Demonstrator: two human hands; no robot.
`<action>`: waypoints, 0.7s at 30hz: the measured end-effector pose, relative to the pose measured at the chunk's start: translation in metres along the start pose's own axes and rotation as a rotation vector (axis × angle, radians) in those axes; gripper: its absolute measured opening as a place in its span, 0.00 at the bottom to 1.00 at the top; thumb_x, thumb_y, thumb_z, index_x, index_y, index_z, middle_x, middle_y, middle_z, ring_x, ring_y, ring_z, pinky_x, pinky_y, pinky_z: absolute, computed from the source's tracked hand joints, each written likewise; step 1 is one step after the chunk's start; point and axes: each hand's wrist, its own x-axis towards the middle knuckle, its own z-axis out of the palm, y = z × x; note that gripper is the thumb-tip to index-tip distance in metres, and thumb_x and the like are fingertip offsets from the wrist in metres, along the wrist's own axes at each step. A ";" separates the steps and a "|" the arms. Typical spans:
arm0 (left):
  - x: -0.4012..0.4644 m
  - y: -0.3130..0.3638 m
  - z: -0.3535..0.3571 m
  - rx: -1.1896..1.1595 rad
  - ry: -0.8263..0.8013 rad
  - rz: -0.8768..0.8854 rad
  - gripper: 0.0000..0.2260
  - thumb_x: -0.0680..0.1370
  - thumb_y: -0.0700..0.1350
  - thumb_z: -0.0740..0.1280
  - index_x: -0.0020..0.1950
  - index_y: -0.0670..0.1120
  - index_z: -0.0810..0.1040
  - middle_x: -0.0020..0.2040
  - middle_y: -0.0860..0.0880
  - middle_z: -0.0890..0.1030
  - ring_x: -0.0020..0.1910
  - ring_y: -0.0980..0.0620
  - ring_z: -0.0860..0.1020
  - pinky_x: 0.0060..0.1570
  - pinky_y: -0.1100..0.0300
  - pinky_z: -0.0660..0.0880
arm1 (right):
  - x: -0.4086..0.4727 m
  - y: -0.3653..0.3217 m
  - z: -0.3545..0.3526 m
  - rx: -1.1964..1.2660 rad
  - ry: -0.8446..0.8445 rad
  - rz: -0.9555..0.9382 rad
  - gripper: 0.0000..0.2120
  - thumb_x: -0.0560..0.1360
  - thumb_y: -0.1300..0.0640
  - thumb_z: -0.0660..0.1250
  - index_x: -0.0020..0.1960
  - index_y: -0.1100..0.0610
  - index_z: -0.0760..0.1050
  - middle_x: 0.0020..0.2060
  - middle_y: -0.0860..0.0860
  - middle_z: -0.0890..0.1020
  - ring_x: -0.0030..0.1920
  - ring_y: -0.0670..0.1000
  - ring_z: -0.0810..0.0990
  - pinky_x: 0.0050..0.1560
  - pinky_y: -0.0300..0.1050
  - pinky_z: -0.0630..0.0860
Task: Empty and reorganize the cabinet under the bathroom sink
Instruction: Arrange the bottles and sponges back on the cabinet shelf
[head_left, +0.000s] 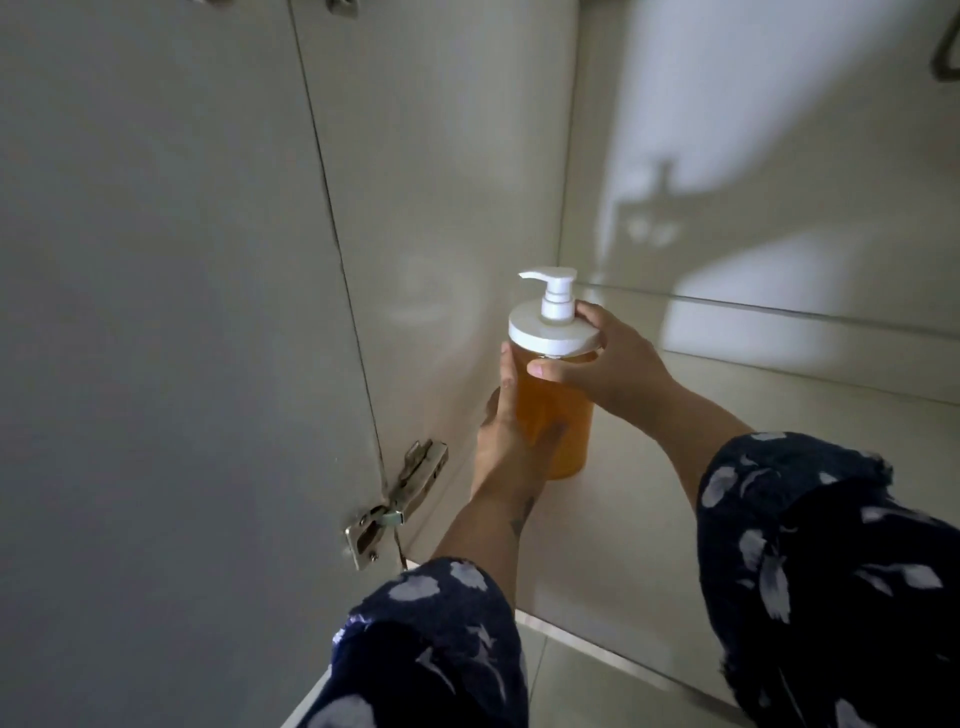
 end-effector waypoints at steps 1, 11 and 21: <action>0.007 -0.001 0.004 -0.001 -0.008 -0.003 0.40 0.79 0.45 0.65 0.74 0.67 0.37 0.76 0.49 0.62 0.71 0.45 0.66 0.65 0.49 0.68 | 0.007 0.003 -0.001 0.002 0.000 0.001 0.35 0.65 0.46 0.76 0.70 0.44 0.67 0.57 0.43 0.78 0.56 0.47 0.76 0.54 0.40 0.73; 0.051 -0.007 0.020 -0.079 -0.029 -0.072 0.41 0.79 0.44 0.65 0.73 0.70 0.38 0.77 0.53 0.56 0.72 0.47 0.63 0.63 0.50 0.68 | 0.052 0.019 -0.004 0.026 -0.037 0.017 0.38 0.64 0.47 0.76 0.71 0.45 0.65 0.60 0.44 0.77 0.60 0.49 0.75 0.62 0.47 0.74; 0.021 0.001 -0.015 0.149 -0.138 -0.138 0.32 0.77 0.48 0.68 0.76 0.61 0.55 0.73 0.51 0.65 0.66 0.47 0.70 0.46 0.58 0.74 | 0.035 0.002 -0.010 -0.038 -0.178 0.119 0.60 0.62 0.44 0.79 0.77 0.44 0.39 0.75 0.51 0.62 0.72 0.57 0.65 0.71 0.56 0.64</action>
